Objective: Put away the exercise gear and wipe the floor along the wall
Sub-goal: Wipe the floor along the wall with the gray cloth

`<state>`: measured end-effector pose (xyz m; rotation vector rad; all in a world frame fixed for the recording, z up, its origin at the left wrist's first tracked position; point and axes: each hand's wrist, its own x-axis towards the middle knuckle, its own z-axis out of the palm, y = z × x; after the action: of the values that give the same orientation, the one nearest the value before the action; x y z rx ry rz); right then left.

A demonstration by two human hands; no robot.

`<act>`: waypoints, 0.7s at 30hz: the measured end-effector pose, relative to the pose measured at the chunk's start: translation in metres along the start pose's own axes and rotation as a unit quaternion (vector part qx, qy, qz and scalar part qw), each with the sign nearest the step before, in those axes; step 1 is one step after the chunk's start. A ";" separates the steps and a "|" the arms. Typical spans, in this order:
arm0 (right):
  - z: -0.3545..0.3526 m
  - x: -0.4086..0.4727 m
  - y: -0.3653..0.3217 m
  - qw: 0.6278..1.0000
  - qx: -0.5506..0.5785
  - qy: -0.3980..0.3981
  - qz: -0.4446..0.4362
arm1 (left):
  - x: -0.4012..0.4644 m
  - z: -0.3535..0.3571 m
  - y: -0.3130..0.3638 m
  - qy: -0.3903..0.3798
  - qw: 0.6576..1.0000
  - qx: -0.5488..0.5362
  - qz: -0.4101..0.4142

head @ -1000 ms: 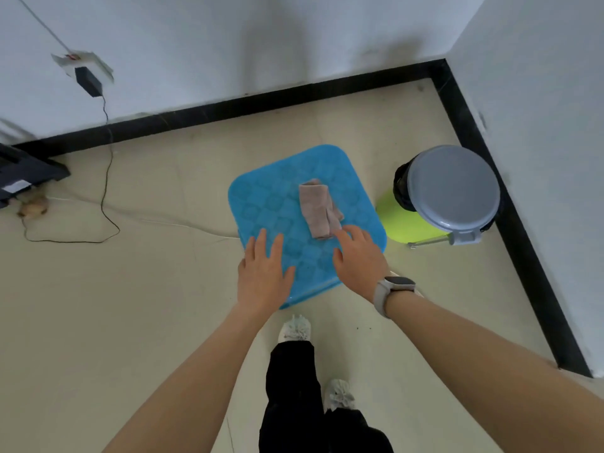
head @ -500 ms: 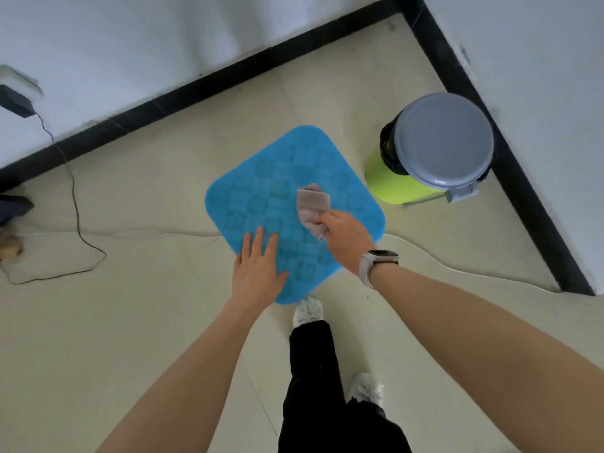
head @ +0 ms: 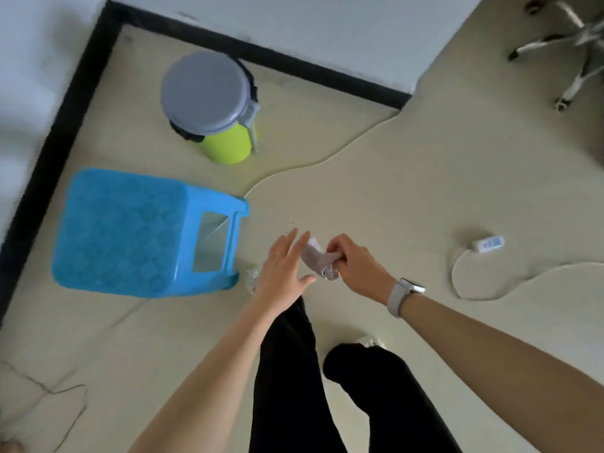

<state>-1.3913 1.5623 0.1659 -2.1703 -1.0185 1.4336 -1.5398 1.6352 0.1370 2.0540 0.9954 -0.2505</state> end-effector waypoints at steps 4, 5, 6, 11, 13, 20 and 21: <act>-0.070 -0.105 0.103 0.990 0.086 0.102 0.042 | 0.011 0.062 0.133 -0.119 0.973 0.110 0.162; -0.085 -0.133 0.132 0.983 0.112 0.133 0.053 | 0.012 0.082 0.167 -0.143 0.963 0.121 0.193; -0.097 -0.163 0.162 0.973 0.141 0.167 0.069 | 0.010 0.103 0.202 -0.165 0.953 0.127 0.220; -0.129 -0.314 0.298 0.837 0.377 0.365 0.156 | -0.034 0.218 0.369 -0.272 0.921 0.127 0.250; -0.132 -0.364 0.336 0.762 0.452 0.420 0.196 | -0.058 0.262 0.426 -0.291 0.913 0.117 0.260; -0.147 -0.497 0.426 0.547 0.645 0.495 0.197 | -0.126 0.397 0.586 -0.438 0.834 0.103 0.321; -0.152 -0.511 0.441 0.519 0.667 0.506 0.175 | -0.133 0.416 0.605 -0.480 0.813 0.097 0.316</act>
<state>-1.2081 0.9059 0.2861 -1.3404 0.8313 0.3243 -1.1214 1.0370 0.2915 1.9067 -0.3501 -0.9314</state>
